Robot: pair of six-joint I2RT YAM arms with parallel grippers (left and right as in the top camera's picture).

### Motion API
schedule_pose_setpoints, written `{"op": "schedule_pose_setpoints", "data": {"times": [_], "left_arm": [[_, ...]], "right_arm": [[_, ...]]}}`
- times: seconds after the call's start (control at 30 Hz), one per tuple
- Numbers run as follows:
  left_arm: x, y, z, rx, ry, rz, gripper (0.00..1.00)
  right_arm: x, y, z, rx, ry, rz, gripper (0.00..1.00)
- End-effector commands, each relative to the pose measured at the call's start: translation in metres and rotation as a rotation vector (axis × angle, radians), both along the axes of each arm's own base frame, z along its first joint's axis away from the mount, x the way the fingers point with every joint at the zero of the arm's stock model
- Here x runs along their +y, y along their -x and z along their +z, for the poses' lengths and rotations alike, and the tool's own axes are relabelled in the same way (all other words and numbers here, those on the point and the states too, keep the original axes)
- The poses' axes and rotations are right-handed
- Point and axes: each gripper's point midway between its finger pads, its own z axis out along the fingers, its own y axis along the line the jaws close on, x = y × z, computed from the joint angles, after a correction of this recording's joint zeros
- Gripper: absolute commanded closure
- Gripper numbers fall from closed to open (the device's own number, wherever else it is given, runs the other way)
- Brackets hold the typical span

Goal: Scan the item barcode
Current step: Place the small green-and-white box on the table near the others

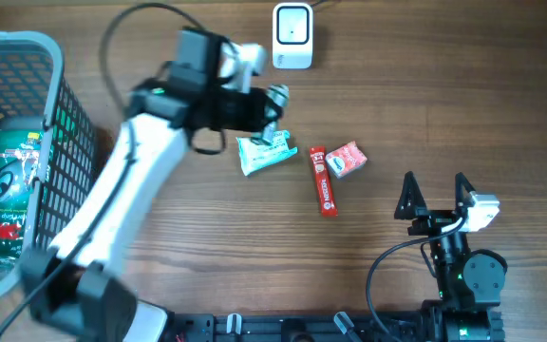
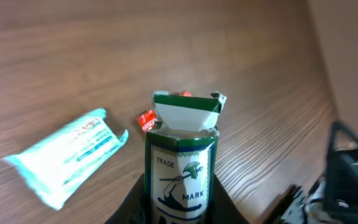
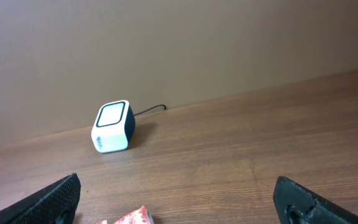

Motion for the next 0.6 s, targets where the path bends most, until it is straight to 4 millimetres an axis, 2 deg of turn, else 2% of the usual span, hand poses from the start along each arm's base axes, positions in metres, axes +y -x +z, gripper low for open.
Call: {"op": "schedule_pose_setpoints", "data": {"times": [0.0,0.1,0.2,0.3,0.37,0.43,0.47,0.53,0.57], "left_arm": [[-0.055,0.008,-0.057,0.068,-0.06,-0.116,0.86],[-0.094,0.015,-0.092,0.078,-0.069,-0.199,0.83],[-0.133,0.023,-0.117,0.044,-0.055,-0.276,0.8],[-0.168,0.033,-0.128,-0.008,-0.025,-0.344,0.79],[-0.185,0.039,-0.133,-0.049,-0.03,-0.366,0.78],[-0.194,0.044,-0.137,-0.095,-0.076,-0.364,0.85],[-0.2,0.051,-0.138,-0.109,-0.089,-0.375,0.83],[-0.207,0.057,-0.138,-0.133,-0.103,-0.383,0.56],[-0.208,0.056,-0.133,-0.144,-0.095,-0.382,0.49]], "right_arm": [[0.0,0.0,0.002,-0.009,0.009,-0.004,0.0],[0.0,0.0,0.002,-0.009,0.009,-0.004,0.0],[0.0,0.0,0.002,-0.009,0.009,-0.004,0.0],[0.0,0.0,0.002,-0.009,0.009,-0.004,0.0],[0.0,0.0,0.002,-0.009,0.009,-0.004,0.0],[0.0,0.0,0.002,-0.009,0.009,-0.004,0.0],[0.0,0.0,0.002,-0.009,0.009,-0.004,0.0],[0.0,0.0,0.002,-0.009,0.009,-0.004,0.0],[0.0,0.0,0.002,-0.009,0.009,-0.004,0.0]]}}
